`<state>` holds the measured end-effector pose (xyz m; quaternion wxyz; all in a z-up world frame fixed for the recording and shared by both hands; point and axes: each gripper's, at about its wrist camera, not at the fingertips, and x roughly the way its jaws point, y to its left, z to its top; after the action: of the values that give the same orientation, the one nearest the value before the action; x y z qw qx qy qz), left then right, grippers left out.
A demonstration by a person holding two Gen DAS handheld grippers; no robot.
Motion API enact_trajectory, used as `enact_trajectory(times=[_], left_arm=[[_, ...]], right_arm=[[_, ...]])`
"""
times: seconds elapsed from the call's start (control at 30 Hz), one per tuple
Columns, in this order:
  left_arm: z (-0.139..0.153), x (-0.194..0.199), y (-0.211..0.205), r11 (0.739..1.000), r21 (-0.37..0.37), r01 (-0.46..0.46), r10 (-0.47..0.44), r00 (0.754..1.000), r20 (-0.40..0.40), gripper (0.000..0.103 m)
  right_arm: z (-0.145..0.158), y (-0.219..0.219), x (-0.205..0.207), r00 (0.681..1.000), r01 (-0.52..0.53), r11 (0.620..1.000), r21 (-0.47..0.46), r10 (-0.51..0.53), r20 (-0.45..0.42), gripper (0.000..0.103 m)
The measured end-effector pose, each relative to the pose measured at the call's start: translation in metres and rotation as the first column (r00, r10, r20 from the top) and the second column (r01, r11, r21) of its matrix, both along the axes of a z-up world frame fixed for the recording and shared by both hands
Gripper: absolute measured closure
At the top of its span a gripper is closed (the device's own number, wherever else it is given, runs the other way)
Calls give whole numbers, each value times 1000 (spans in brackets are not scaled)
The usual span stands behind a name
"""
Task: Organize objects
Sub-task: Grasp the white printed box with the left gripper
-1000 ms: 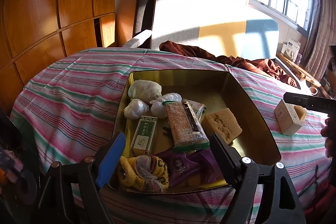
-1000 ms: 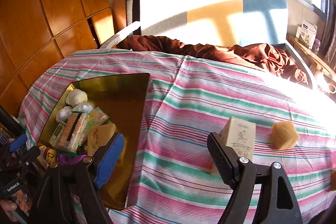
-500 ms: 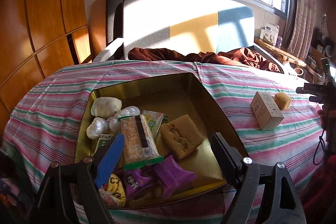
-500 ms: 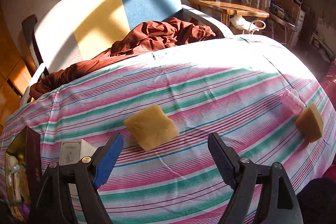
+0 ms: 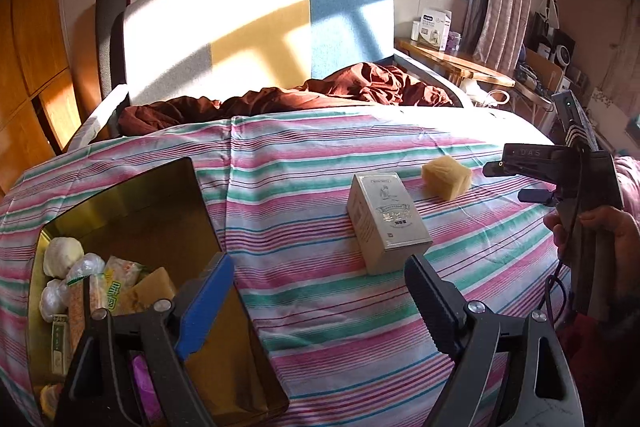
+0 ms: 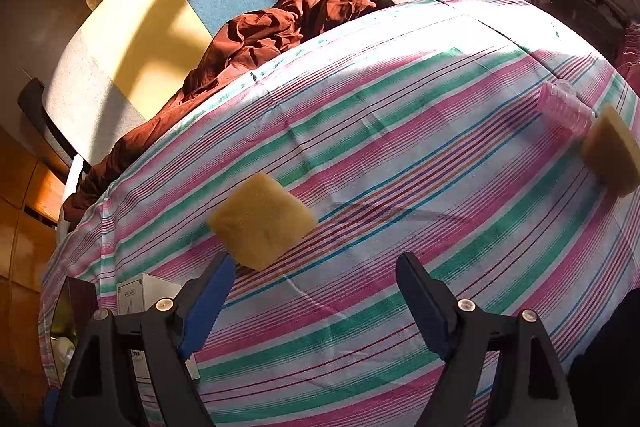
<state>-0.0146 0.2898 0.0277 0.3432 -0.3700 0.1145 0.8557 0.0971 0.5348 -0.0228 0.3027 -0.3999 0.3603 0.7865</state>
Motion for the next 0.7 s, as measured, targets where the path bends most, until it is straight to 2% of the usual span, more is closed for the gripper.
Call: enact_trajectory(times=[0.13, 0.4, 0.47, 0.6, 0.67, 0.7], left_arm=[[-14, -12, 36, 1000, -23, 21, -19, 998, 62, 15], [-37, -32, 99, 994, -91, 61, -54, 995, 82, 14], [-43, -38, 112, 993, -103, 62, -53, 995, 89, 10], [-60, -56, 132, 990, -131, 55, -40, 993, 114, 10], [-71, -66, 135, 991, -124, 52, -32, 987, 161, 20], [-77, -70, 134, 993, -107, 58, -34, 977, 212, 42]], right_arm=[[-1, 5, 6, 999, 23, 999, -31, -24, -27, 19], [-4, 6, 3, 1000, 16, 999, -51, -17, -26, 19], [-4, 6, 3, 1000, 11, 999, -52, -12, -24, 19], [-5, 7, 1, 1000, 4, 998, -58, -5, -19, 19], [-5, 7, 1, 1000, 2, 999, -54, -3, -15, 19], [-5, 7, 0, 1000, 2, 999, -52, -3, -13, 19]])
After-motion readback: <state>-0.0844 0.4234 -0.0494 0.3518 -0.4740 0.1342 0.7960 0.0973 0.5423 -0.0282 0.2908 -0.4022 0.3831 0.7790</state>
